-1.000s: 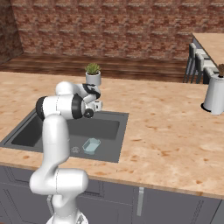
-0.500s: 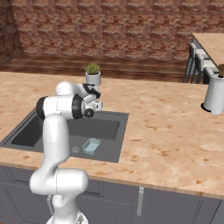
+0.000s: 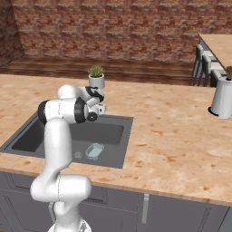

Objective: Pick the cup and tupperware and place them in the sink. Then turn on the water.

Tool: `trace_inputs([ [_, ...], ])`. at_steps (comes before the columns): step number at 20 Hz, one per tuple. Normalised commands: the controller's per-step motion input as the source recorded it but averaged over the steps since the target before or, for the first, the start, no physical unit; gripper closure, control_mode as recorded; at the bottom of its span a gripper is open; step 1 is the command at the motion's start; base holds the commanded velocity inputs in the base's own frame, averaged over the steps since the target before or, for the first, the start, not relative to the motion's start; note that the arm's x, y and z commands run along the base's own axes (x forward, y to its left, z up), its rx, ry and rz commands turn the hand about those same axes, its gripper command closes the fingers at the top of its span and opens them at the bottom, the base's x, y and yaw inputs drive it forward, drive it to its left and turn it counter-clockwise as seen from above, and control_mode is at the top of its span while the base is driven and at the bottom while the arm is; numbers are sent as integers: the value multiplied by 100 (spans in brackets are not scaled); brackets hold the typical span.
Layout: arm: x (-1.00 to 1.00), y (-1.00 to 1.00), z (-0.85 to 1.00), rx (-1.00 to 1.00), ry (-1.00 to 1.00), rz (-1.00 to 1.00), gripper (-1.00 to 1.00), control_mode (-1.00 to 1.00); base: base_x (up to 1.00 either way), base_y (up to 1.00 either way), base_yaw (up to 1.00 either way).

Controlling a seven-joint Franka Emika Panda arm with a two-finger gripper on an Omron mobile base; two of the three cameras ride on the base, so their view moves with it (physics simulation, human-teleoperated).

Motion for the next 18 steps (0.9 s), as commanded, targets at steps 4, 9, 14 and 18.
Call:
trace_inputs([
  [4, 0, -1, 0, 0, 0, 0, -100, -100, 0, 0, 0],
  [9, 0, -9, 0, 0, 0, -3, -100, -100, 0, 0, 0],
  [14, 0, -16, 0, 0, -1, -4, -100, -100, 0, 0, 0],
  [18, 0, -14, 0, 0, -1, -2, -100, -100, 0, 0, 0],
])
